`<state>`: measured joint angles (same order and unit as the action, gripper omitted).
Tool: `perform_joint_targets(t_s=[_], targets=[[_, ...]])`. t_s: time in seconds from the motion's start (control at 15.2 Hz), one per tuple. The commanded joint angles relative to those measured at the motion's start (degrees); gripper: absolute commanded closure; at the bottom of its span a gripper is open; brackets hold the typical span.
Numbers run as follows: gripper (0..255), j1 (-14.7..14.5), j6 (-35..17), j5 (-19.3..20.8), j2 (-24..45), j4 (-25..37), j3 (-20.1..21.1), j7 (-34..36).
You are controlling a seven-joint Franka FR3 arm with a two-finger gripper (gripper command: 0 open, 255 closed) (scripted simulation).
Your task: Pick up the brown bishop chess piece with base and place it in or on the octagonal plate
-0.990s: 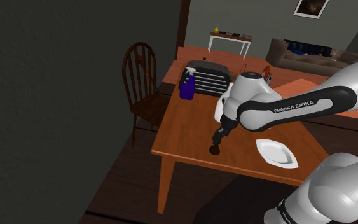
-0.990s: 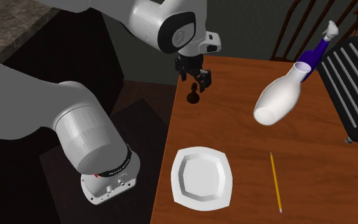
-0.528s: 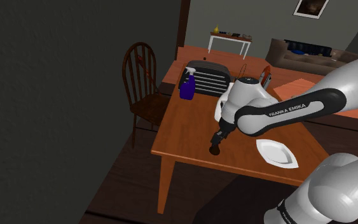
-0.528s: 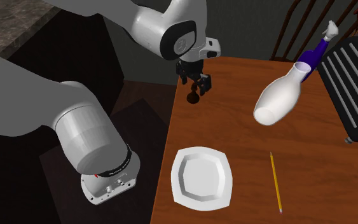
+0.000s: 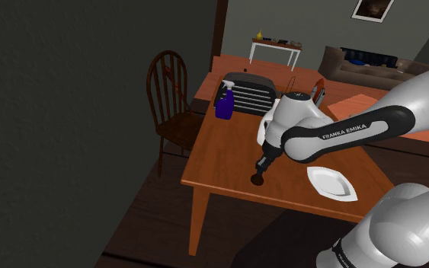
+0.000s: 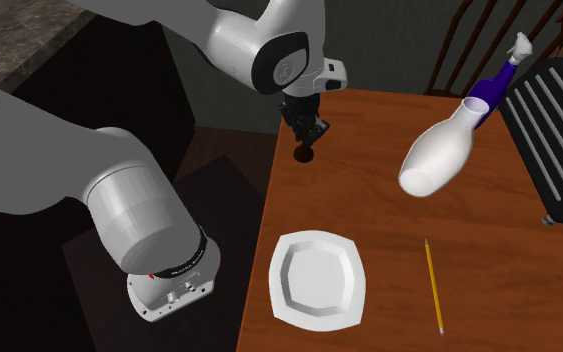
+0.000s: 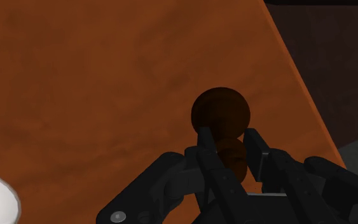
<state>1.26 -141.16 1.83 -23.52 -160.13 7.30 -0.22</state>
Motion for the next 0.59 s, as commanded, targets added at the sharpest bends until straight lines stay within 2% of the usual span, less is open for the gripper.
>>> perform_joint_targets(t_s=[0.0, 0.33, 0.53], targets=[[255, 0.02, 0.02, 0.01, 0.05, -0.06, -0.02, -0.01], [255, 0.02, -0.01, 0.01, 0.08, -0.07, -0.01, 0.01], [255, -0.21, 3.08, -0.32, -2.01, 0.96, -0.25, -0.39]])
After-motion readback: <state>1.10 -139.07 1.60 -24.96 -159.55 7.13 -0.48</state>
